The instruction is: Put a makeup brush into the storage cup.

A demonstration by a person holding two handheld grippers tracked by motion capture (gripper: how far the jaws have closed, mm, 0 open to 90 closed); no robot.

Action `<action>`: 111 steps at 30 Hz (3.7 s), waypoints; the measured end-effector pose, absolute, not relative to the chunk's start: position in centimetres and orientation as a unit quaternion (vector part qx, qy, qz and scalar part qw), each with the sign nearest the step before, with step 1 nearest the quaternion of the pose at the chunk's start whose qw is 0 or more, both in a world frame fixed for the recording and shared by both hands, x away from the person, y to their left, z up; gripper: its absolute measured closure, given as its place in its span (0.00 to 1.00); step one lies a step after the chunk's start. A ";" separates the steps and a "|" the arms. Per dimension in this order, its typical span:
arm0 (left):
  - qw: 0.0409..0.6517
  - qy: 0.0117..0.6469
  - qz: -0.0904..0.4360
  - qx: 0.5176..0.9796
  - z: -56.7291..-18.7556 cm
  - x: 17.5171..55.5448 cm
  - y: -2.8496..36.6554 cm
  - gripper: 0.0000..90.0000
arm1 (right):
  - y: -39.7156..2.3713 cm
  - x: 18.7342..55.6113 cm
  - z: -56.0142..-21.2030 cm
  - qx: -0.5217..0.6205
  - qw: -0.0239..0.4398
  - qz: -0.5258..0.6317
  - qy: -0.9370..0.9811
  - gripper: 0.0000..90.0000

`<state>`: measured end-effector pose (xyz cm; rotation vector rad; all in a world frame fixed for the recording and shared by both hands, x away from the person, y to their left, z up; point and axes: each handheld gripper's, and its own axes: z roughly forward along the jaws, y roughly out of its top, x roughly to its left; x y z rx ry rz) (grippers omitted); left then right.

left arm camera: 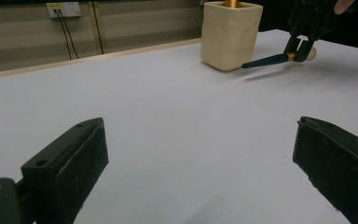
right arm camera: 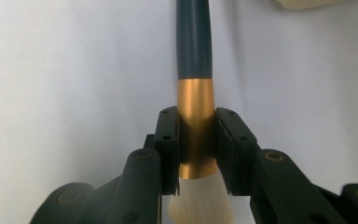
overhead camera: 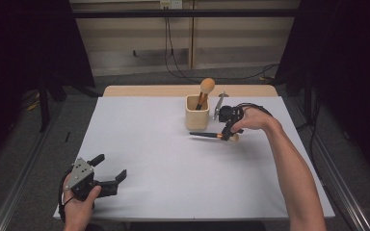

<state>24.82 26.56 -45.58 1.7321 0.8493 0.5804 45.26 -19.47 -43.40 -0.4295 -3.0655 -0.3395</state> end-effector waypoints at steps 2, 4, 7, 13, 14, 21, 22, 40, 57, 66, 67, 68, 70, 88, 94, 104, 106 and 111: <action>0.534 0.356 0.244 0.727 -45.6 24.9 26.6 0.03 | -19.8 44.9 -43.3 -0.143 0.015 -0.117 -0.983 0.80; 0.533 0.355 0.245 0.728 -45.6 24.9 26.6 0.04 | -20.1 44.6 -43.1 -0.147 0.015 -0.129 -0.981 0.80; 0.537 0.355 0.249 0.724 -45.5 24.8 26.6 0.04 | -20.5 43.9 -42.7 -0.153 0.011 -0.160 -0.975 0.80; 0.535 0.354 0.249 0.726 -45.4 24.9 26.4 0.04 | -21.0 42.6 -42.0 -0.153 -0.008 -0.190 -0.970 0.80; 0.535 0.354 0.249 0.725 -45.4 24.9 26.4 0.04 | -21.2 42.4 -42.0 -0.157 -0.012 -0.194 -0.968 0.80; 0.536 0.352 0.249 0.726 -45.4 24.8 26.4 0.04 | -22.5 41.3 -41.6 -0.189 -0.046 -0.234 -0.953 0.80; 0.535 0.353 0.250 0.725 -45.3 24.8 26.4 0.04 | -22.6 41.1 -41.6 -0.186 -0.045 -0.238 -0.952 0.80; 0.539 0.355 0.249 0.722 -45.2 24.7 26.4 0.04 | -24.3 37.7 -41.1 -0.230 -0.106 -0.403 -0.880 0.80; 0.557 0.310 0.231 0.735 -43.8 25.2 24.2 0.03 | -23.8 34.3 -40.2 -0.195 -0.110 -0.445 -0.867 0.80; 0.578 0.262 0.191 0.749 -42.6 26.1 21.7 0.03 | -21.9 33.1 -39.5 -0.158 -0.096 -0.435 -0.881 0.80; 0.578 0.262 0.191 0.749 -42.6 26.1 21.7 0.03 | -21.7 33.0 -39.4 -0.152 -0.095 -0.433 -0.883 0.80; 0.580 0.258 0.187 0.750 -42.4 26.2 21.5 0.03 | -21.5 32.9 -39.4 -0.148 -0.093 -0.432 -0.885 0.80; 0.583 0.247 0.185 0.752 -42.2 26.4 21.1 0.03 | -21.2 32.7 -39.4 -0.143 -0.090 -0.427 -0.888 0.80; 0.540 0.181 0.089 0.817 -41.0 28.0 16.9 0.06 | -16.6 30.4 -39.7 -0.051 -0.035 -0.318 -0.946 0.80; 0.507 0.157 0.045 0.846 -40.4 28.4 15.2 0.06 | -16.2 30.3 -39.6 -0.041 -0.028 -0.303 -0.952 0.80; 0.446 0.125 0.015 0.886 -39.8 29.7 13.2 0.05 | -15.7 30.5 -39.4 -0.033 -0.017 -0.270 -0.962 0.80; 0.431 0.118 0.008 0.895 -39.9 29.9 12.7 0.06 | -15.6 30.6 -39.5 -0.031 -0.013 -0.264 -0.964 0.80; 0.404 0.097 0.005 0.910 -39.7 30.5 11.4 0.08 | -15.4 30.8 -39.5 -0.034 -0.009 -0.250 -0.968 0.80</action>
